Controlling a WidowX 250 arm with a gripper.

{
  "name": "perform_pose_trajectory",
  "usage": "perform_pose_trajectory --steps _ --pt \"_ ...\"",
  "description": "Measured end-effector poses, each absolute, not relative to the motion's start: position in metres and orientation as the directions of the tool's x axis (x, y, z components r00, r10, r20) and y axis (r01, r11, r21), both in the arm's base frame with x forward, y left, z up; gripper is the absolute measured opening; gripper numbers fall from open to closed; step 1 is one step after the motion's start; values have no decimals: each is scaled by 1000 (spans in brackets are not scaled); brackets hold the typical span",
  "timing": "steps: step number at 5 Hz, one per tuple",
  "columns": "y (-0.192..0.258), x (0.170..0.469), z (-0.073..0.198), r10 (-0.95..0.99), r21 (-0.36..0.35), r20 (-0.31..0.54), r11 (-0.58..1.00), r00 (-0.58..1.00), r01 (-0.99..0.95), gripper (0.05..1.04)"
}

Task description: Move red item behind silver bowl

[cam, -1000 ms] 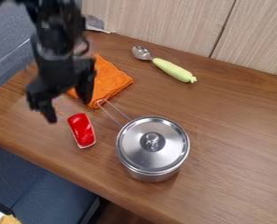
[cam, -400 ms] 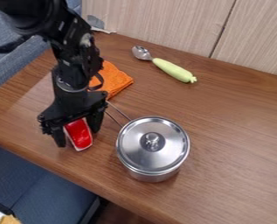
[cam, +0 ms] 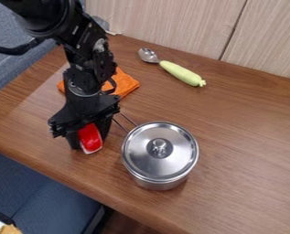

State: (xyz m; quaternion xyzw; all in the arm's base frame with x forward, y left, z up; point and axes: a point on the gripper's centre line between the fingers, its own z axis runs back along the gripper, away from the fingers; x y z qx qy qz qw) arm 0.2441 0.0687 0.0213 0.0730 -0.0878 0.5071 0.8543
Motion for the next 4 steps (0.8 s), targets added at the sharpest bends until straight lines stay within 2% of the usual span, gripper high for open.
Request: perform_pose_trajectory --steps 1,2,3,4 --pt "68 243 21 855 33 216 476 471 -879 591" --pt "69 240 26 859 34 213 470 466 -882 591" --pt "75 242 44 880 33 194 436 434 -899 591" --pt "74 260 80 881 17 264 402 392 -915 591"
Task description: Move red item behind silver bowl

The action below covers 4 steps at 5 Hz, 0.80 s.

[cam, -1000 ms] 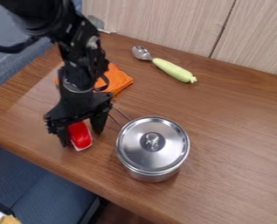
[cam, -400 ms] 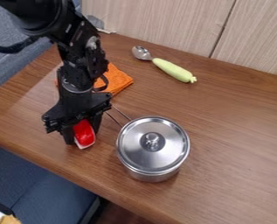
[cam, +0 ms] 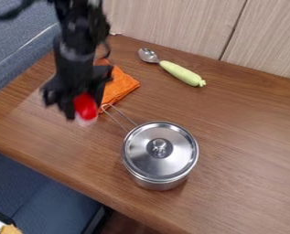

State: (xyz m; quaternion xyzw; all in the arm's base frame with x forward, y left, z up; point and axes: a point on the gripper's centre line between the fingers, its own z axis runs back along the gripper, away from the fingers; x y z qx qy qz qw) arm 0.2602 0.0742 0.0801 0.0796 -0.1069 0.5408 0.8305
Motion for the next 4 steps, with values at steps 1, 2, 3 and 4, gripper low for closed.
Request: perform_pose_trajectory --steps 1,2,3,4 --pt "56 284 107 870 -26 302 415 389 -909 591" --pt "30 313 126 880 -104 270 431 391 -897 591" --pt "10 332 112 860 -86 275 467 429 -880 591" --pt "-6 345 86 835 -70 285 507 470 -859 591"
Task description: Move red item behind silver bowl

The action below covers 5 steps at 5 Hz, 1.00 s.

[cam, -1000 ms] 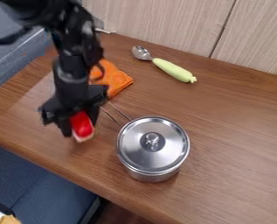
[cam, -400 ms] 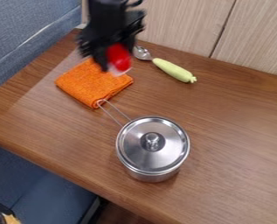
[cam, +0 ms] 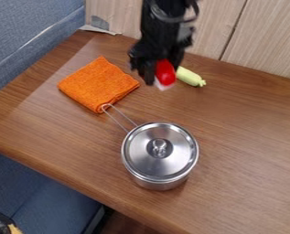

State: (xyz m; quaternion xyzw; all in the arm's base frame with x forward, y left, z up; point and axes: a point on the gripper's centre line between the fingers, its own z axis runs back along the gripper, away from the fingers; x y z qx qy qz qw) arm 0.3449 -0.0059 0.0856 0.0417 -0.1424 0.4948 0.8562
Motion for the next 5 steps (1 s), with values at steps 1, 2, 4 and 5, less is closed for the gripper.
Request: perform_pose_trajectory --steps 1,2,4,5 --pt "-13 355 64 828 -36 283 514 484 -857 591" --pt "-18 361 51 826 -25 274 517 492 -855 591" --pt "-26 366 28 816 6 215 549 537 -836 591" --pt "-29 368 23 806 20 198 565 558 -825 667"
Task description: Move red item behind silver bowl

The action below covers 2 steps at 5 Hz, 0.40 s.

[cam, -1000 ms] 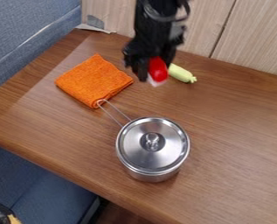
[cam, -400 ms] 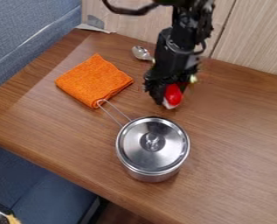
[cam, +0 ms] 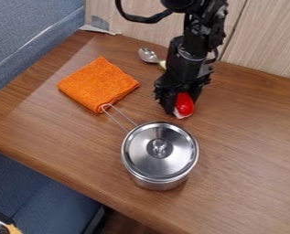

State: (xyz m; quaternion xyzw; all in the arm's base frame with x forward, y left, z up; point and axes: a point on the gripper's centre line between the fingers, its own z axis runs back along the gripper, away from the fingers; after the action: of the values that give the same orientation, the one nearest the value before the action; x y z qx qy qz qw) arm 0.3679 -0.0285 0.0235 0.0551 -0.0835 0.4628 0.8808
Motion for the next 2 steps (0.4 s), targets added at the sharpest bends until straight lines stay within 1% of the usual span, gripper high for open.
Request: perform_pose_trajectory --steps 1,2 --pt "-28 369 23 816 11 203 551 542 -834 949" --pt "-27 369 23 815 12 215 549 538 -836 1005"
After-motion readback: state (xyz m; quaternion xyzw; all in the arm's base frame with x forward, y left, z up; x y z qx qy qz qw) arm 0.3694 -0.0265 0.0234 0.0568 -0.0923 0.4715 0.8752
